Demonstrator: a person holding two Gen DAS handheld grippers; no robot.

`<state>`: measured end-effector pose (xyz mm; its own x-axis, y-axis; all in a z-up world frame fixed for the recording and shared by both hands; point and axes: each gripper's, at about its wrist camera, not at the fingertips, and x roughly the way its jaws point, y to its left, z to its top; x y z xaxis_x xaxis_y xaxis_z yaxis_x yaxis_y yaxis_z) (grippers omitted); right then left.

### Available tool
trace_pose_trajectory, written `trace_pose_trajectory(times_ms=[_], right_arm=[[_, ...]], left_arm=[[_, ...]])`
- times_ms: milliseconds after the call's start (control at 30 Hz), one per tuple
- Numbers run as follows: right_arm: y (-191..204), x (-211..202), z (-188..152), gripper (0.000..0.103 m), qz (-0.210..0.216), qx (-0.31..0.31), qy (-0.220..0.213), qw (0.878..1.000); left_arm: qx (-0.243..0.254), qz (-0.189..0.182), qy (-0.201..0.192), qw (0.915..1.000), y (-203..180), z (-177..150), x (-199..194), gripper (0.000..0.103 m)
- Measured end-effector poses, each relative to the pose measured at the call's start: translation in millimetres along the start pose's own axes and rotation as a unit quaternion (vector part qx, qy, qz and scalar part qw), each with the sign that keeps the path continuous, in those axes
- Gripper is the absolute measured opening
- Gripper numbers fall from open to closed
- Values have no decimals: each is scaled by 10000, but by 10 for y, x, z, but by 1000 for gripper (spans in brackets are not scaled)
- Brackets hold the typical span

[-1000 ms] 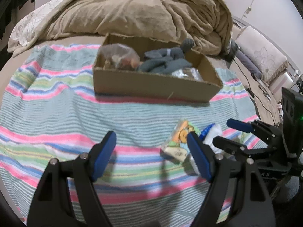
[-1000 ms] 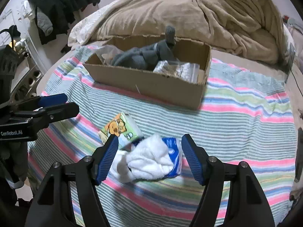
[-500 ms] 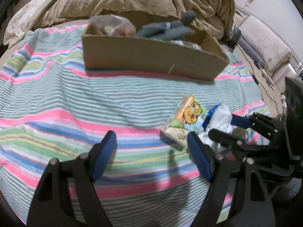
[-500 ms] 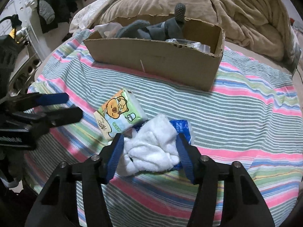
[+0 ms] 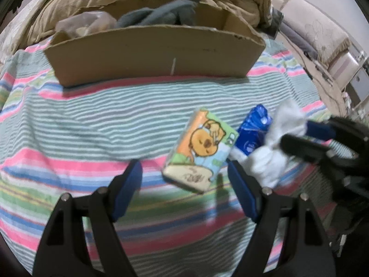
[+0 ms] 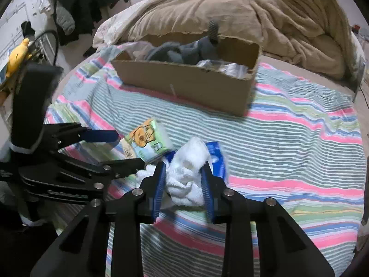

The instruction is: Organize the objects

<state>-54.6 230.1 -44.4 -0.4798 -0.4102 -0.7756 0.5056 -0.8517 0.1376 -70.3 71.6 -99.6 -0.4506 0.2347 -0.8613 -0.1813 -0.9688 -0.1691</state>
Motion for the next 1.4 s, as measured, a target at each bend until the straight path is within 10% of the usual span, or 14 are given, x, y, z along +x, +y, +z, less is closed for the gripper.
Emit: trace_pose_trajectory(times_ms=[200,400,1400], right_arm=[[-177,-156,42,32,17,255,-193,9995],[-260,-222,65,32,-6,382,-272,9989],[-446,-515,627,32,-313,303,-984,9942]], left_arm=[[164,31,-80,9998,-48,-18,51,76],[105,-43,-220,9997,5,-7,-3,49],[-428,145,-1197,9918,601,384,-829,49]])
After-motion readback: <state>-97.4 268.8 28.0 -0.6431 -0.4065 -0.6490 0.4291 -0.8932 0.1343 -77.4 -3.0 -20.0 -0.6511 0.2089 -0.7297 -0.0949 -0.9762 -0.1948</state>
